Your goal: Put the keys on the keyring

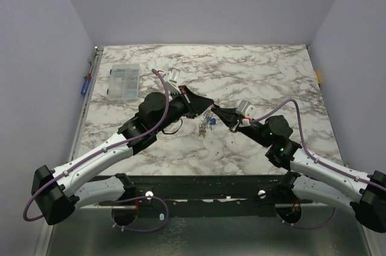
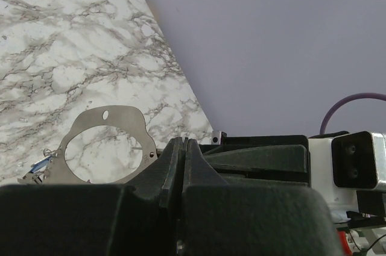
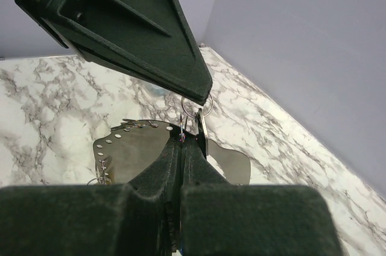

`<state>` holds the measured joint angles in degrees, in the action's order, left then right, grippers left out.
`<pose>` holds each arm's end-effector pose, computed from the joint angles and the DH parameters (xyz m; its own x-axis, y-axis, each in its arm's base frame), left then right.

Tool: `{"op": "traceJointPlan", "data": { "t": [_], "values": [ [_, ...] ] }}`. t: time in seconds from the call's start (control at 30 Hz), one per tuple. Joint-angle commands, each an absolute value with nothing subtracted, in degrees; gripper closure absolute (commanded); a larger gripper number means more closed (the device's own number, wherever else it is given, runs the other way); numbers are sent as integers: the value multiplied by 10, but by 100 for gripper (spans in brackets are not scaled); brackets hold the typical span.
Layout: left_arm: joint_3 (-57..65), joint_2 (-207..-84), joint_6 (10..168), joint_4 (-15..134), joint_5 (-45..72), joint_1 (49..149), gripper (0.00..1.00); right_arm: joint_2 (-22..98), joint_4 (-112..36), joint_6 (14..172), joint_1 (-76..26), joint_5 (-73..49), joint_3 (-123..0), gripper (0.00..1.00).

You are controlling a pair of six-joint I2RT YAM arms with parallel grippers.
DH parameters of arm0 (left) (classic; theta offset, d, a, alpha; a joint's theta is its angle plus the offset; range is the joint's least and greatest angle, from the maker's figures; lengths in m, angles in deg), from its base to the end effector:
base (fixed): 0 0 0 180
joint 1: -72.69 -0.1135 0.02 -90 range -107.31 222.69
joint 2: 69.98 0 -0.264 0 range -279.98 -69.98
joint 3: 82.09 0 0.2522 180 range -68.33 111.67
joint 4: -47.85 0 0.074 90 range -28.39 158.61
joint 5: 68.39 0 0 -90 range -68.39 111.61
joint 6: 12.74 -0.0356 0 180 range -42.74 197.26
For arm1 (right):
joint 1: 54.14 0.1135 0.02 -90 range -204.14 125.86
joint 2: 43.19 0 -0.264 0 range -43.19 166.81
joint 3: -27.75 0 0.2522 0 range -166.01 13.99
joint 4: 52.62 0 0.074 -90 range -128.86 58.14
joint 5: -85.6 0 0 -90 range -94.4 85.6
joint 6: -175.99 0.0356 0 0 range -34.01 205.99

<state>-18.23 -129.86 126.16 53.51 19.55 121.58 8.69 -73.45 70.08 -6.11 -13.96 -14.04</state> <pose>0.1625 -0.1882 0.3561 -0.5979 -0.4602 -0.6563 0.4960 0.4308 -0.7539 0.1377 0.1620 0.2973 0.3507 -0.0143 -0.9364 -0.7759 0.5555 -0.2991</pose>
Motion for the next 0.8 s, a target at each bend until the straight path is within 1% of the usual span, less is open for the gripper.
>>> {"op": "traceJointPlan", "data": {
  "t": [0.0,0.3,0.77],
  "values": [
    [-186,-1298,1260,517,190,1222,100,88,-758,706,-59,-124,-163,99],
    [-185,-1310,1259,516,183,1230,100,87,-754,704,-59,-123,-169,99],
    [-193,-1290,1249,522,233,1231,100,72,-739,701,-59,-119,-167,99]
  ]
}}
